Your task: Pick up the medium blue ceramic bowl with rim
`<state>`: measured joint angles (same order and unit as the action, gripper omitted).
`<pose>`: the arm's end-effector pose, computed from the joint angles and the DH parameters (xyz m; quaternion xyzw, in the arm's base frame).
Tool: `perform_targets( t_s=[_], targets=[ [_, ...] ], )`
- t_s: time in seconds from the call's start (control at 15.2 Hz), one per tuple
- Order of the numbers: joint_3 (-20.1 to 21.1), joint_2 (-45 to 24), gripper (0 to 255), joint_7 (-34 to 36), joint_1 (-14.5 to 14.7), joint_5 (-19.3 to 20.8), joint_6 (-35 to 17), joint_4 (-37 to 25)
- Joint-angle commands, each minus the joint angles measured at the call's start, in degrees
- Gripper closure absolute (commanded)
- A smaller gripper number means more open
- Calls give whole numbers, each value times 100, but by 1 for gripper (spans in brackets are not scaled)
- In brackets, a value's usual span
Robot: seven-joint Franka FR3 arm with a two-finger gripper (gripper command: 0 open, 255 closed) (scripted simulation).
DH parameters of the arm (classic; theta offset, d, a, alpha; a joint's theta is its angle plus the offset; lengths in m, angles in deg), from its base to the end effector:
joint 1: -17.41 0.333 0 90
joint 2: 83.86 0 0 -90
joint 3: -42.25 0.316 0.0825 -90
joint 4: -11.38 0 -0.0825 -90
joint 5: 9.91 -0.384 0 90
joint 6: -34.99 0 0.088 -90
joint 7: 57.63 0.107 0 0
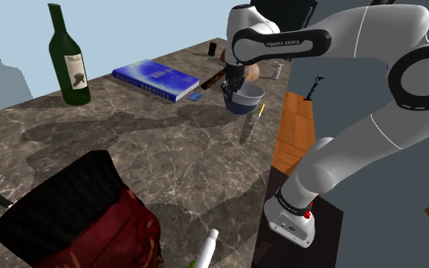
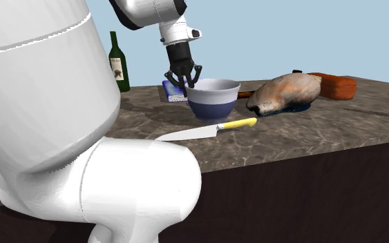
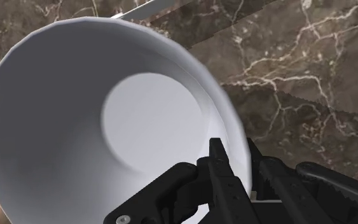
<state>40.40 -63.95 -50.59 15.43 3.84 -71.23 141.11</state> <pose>0.4388 -0.0489 0.4951 0.9920 -0.0560 -0.0279 0.1092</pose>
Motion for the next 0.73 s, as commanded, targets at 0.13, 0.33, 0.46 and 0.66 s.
perform_targets(
  t_s=[0.13, 0.33, 0.46, 0.66],
  targets=[
    [15, 29, 255, -57, 7, -25, 309, -287],
    [24, 47, 255, -102, 10, -39, 536, -501],
    [29, 52, 255, -132, 12, -48, 686, -648],
    [33, 53, 255, -148, 12, -53, 773, -735]
  ],
)
